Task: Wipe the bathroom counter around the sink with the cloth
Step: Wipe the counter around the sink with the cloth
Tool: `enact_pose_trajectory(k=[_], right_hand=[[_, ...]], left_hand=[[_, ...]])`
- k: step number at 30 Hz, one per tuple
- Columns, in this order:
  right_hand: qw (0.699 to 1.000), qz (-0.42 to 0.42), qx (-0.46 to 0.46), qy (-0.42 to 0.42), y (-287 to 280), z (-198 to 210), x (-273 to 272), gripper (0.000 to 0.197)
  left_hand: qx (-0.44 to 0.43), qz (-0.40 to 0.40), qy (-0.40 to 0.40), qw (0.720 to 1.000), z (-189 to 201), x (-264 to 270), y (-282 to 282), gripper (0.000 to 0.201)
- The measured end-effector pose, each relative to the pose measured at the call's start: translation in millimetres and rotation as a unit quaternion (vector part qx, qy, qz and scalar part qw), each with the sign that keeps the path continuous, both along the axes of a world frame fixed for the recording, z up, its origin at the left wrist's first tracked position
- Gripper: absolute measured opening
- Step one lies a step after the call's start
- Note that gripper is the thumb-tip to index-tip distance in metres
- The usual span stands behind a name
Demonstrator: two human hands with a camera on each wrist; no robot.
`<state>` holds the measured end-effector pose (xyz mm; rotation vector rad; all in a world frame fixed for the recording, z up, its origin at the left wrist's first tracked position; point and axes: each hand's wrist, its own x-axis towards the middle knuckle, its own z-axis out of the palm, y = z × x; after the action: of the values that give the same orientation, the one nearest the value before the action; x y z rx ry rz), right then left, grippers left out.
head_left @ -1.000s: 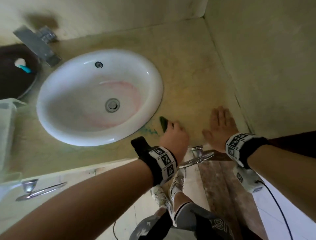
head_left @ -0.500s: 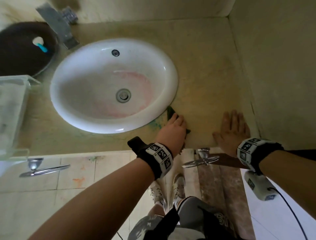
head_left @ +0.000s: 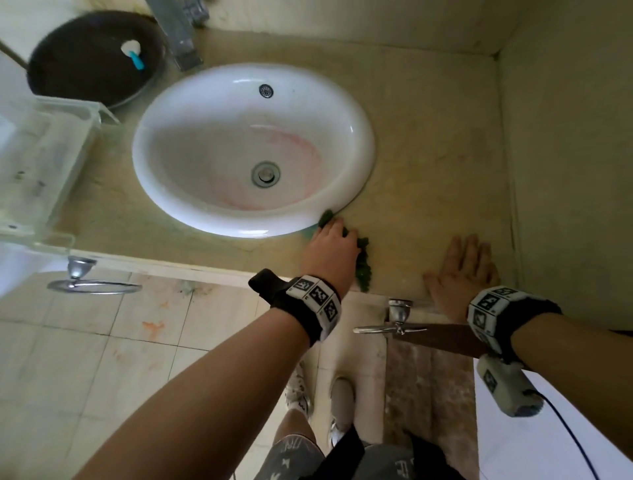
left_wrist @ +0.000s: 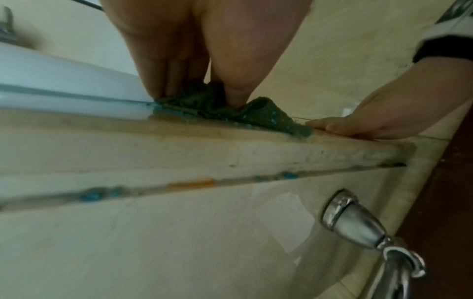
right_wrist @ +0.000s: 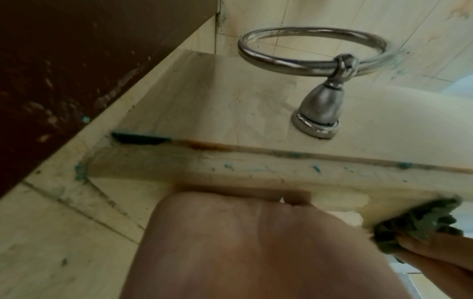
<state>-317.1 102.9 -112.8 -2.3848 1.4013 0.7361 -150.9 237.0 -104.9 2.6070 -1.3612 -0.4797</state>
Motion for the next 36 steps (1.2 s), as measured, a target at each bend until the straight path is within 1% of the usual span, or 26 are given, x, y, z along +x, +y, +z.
enact_pose_trajectory(k=[7,12,15,16,17,19,20,21,25,26,27,29,31,33,36], right_hand=[[0.999,0.018,-0.012,-0.025,-2,-2,-2,0.082],[0.999,0.022,0.001,-0.024,-4,-3,-3,0.083],[1.0,0.021,-0.017,-0.016,-2,-1,-2,0.083],[0.999,0.03,-0.026,-0.017,-2,3,1,0.083],[0.998,0.055,-0.03,-0.028,-1,5,6,0.081],[0.989,0.134,-0.013,-0.062,2,7,21,0.077],[0.984,0.16,0.001,-0.072,7,7,31,0.077],[0.983,0.166,0.009,-0.071,12,6,38,0.078],[0.987,0.151,0.003,-0.05,20,-7,48,0.082],[0.987,0.152,0.003,-0.05,21,-6,47,0.081],[0.987,0.151,0.004,-0.051,21,-7,46,0.081],[0.987,0.157,0.0,-0.044,18,-9,47,0.084],[0.987,0.156,0.004,-0.043,18,-10,47,0.082],[0.986,0.159,-0.002,-0.05,18,-9,47,0.079],[0.985,0.165,0.0,-0.047,17,-8,46,0.082]], left_hand=[[-0.016,0.031,-0.013,0.999,-4,2,15,0.029],[-0.01,0.017,-0.014,1.0,-5,8,24,0.03],[0.001,0.007,-0.002,1.0,0,9,23,0.03],[0.009,0.004,-0.001,1.0,2,10,23,0.03],[0.016,0.002,0.003,1.0,4,10,22,0.029],[0.02,-0.002,0.017,1.0,9,9,19,0.027],[0.015,-0.004,0.022,1.0,11,9,17,0.027],[0.006,-0.005,0.027,1.0,12,7,14,0.028],[-0.019,-0.011,0.073,0.997,12,-15,-3,0.05],[-0.03,-0.012,0.089,0.995,10,-22,-8,0.051],[-0.042,-0.016,0.103,0.994,8,-28,-11,0.048],[-0.057,-0.039,0.114,0.991,4,-33,-17,0.035],[-0.053,-0.056,0.116,0.99,-1,-29,-18,0.03],[-0.063,-0.061,0.112,0.99,-4,-22,-14,0.033],[-0.074,-0.021,0.084,0.994,-5,-11,-5,0.04]])
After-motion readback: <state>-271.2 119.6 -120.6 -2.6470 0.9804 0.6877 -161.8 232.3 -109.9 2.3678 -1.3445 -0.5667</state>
